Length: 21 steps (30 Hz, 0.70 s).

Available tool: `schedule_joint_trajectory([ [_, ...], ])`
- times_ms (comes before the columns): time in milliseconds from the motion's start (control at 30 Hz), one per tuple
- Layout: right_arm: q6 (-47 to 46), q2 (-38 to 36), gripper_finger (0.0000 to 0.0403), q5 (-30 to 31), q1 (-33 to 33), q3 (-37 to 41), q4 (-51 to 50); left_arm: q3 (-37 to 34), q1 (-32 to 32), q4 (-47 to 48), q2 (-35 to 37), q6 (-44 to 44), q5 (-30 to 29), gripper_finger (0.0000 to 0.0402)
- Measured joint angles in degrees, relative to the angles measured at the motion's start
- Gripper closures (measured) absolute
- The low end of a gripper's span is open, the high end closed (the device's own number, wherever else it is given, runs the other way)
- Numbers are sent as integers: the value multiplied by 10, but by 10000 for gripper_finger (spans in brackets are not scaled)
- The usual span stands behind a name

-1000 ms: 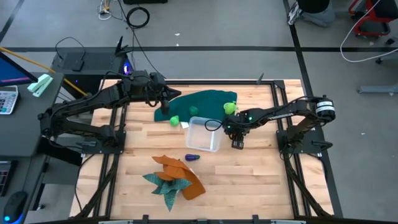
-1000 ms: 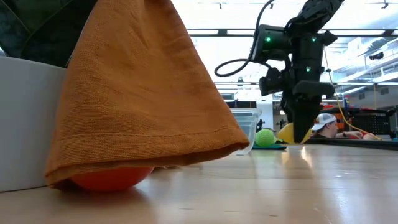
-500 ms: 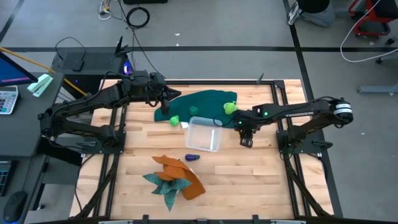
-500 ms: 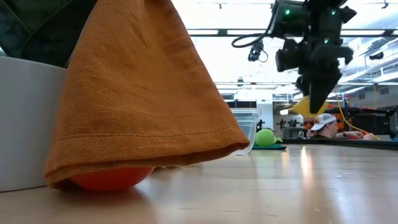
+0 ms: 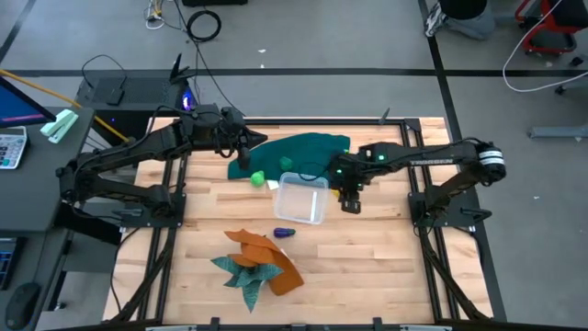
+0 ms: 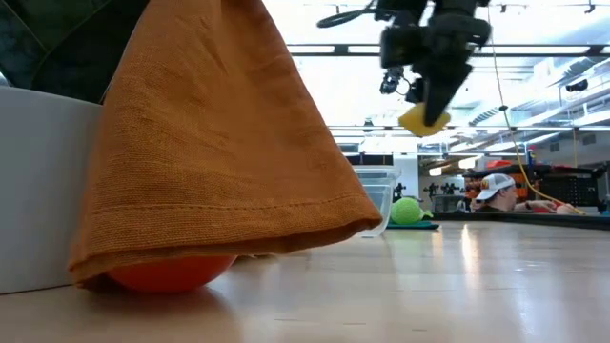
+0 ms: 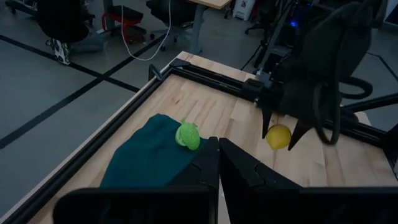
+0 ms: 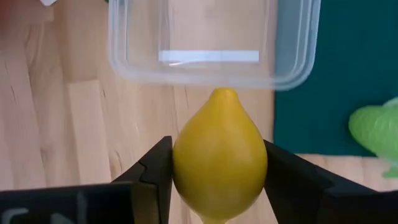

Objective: Pick and placing Produce into tupperware
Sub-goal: Put the lemon into the bin

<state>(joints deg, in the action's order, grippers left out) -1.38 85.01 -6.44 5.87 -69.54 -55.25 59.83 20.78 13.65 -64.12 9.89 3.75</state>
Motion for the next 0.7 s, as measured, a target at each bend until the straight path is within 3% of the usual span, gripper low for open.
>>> schedule_joint_trajectory([
  [333,1,109,243,-6,4,-115,-9,0,0,0,0,15,0,378],
  [700,7,183,243,-14,4,-148,25,0,-1,0,0,15,0,388],
])
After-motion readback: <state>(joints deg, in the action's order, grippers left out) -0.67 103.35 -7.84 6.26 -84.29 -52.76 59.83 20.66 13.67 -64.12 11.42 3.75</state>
